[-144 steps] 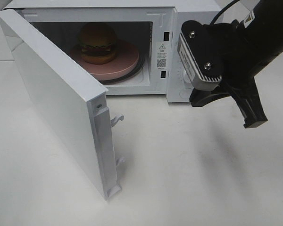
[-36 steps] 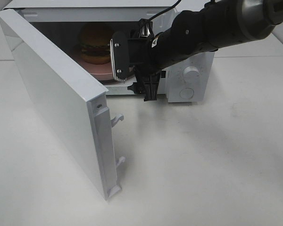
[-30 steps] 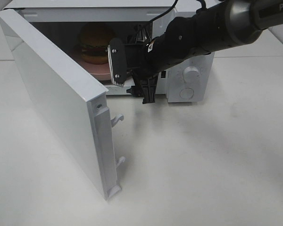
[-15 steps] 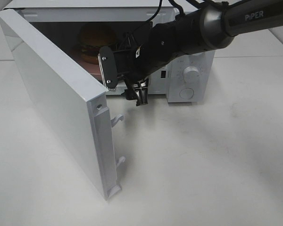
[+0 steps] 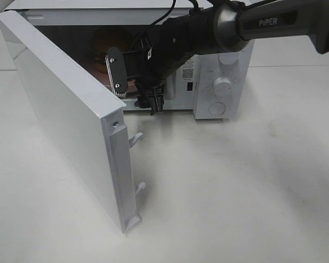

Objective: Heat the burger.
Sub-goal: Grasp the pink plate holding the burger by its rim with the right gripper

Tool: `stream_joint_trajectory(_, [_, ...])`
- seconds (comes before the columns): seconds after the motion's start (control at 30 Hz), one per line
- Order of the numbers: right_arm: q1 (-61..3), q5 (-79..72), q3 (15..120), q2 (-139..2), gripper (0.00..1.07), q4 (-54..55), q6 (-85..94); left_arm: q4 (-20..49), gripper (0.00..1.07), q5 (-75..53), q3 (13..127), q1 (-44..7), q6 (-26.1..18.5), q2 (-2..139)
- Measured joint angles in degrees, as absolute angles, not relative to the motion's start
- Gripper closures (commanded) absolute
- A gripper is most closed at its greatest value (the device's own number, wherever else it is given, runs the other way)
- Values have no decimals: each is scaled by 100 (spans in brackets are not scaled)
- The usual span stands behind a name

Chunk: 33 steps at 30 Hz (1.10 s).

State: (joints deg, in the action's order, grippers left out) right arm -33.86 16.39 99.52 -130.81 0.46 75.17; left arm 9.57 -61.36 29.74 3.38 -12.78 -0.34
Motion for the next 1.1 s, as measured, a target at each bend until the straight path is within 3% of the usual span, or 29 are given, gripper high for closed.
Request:
stream_joint_trajectory(0.57, [-3386,2246,11035,-13665,29,46,7225,957,9,-6136,2974,338,-1278,-34])
stream_joint_trajectory(0.73, [-3386,2429,11173,-13825,39,57,7225,957,9,-6136,2974,338,-1278,-34])
stream_joint_trajectory(0.77, [-3386,2452,11178,-13820,41,57,7225,957,9,-6136,2974,338,-1278,-34])
stream_joint_trajectory(0.8, [-3386,2510,11207,-13820,51,63,7225,957,9,-6136,2974,338,-1278,-34])
stream_joint_trajectory(0.83, [-3386,2510,11207,-13820,51,63,7225,957,9,-6136,2974,338,-1278,-34])
stream_joint_trajectory(0.87, [-3386,2595,11230,-13820,62,69,7225,957,9,-6136,2974,338,-1278,-34])
stream_joint_trajectory(0.9, [-3386,2595,11230,-13820,62,69,7225,957,9,-6136,2974,338,-1278,-34])
stream_joint_trajectory(0.93, [-3392,2710,11230,-13825,70,80,7225,957,9,-6136,2974,338,-1278,-34])
stream_joint_trajectory(0.97, [-3398,2767,11230,-13831,86,92,7225,957,9,-6136,2974,338,-1278,-34])
stream_joint_trajectory(1.0, [-3398,2767,11230,-13831,86,92,7225,957,9,-6136,2974,338,-1278,-34])
stream_joint_trajectory(1.03, [-3421,2853,11230,-13831,100,109,7225,957,9,-6136,2974,338,-1278,-34])
stream_joint_trajectory(1.07, [-3421,2853,11230,-13831,100,109,7225,957,9,-6136,2974,338,-1278,-34])
stream_joint_trajectory(1.1, [-3443,2733,11247,-13820,107,97,7225,957,9,-6136,2974,338,-1278,-34])
